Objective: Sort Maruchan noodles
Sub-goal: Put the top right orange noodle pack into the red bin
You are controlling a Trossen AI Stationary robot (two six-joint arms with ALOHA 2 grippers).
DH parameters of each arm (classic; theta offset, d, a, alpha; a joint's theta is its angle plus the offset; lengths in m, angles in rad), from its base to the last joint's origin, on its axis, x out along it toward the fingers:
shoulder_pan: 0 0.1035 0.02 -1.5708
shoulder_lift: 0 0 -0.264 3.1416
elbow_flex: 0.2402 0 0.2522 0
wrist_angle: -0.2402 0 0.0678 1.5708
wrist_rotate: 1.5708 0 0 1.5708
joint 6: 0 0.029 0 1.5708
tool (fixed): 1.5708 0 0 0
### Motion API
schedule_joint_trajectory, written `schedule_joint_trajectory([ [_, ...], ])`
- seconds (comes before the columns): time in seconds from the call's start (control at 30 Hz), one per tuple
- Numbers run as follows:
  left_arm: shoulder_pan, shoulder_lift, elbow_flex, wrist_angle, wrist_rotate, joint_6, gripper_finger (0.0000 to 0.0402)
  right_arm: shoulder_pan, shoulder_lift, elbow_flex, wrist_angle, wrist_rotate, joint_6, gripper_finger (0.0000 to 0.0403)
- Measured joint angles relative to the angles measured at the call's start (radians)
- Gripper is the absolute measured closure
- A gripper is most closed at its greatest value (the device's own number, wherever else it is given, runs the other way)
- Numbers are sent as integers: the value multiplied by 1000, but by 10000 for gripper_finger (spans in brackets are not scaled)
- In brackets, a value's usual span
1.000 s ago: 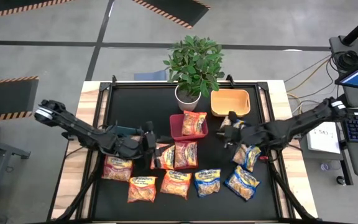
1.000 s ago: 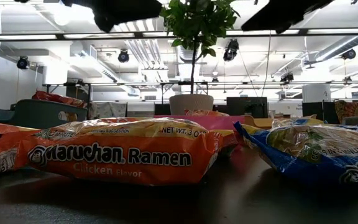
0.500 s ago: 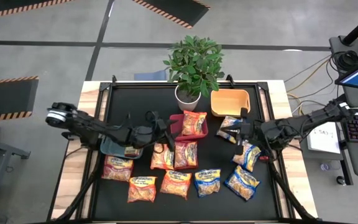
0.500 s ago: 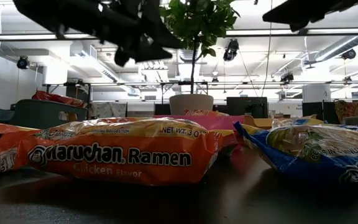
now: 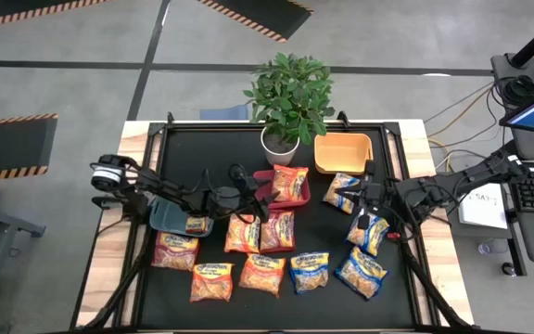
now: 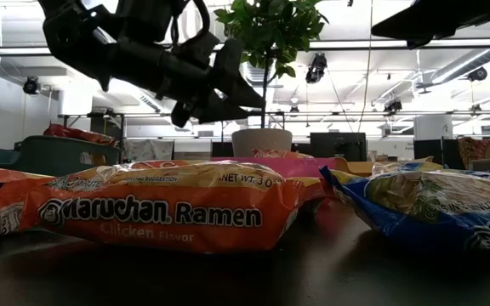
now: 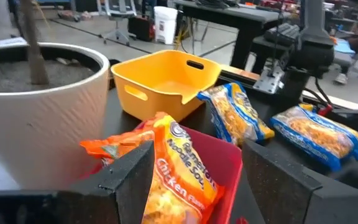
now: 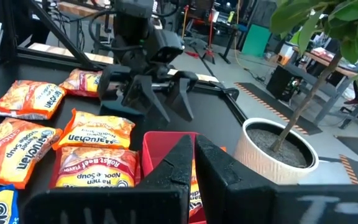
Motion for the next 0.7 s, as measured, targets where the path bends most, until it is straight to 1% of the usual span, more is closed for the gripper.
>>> schedule_joint_trajectory([
  [0.13,13,13,10,2,9,-10,176,0,-6,0,1,0,1,394],
  [0.3,42,56,62,3,56,-4,185,0,-8,0,1,2,-1,394],
  [0.4,58,88,90,-1,63,2,189,0,-9,0,1,3,-6,394],
  [0.47,67,103,98,1,58,-2,190,0,-10,0,1,3,-7,394],
  [0.6,75,119,95,-5,-4,-31,190,0,-10,0,-1,3,-9,394],
  [0.7,84,120,95,-39,-19,-60,187,0,-10,0,-5,3,-11,394],
])
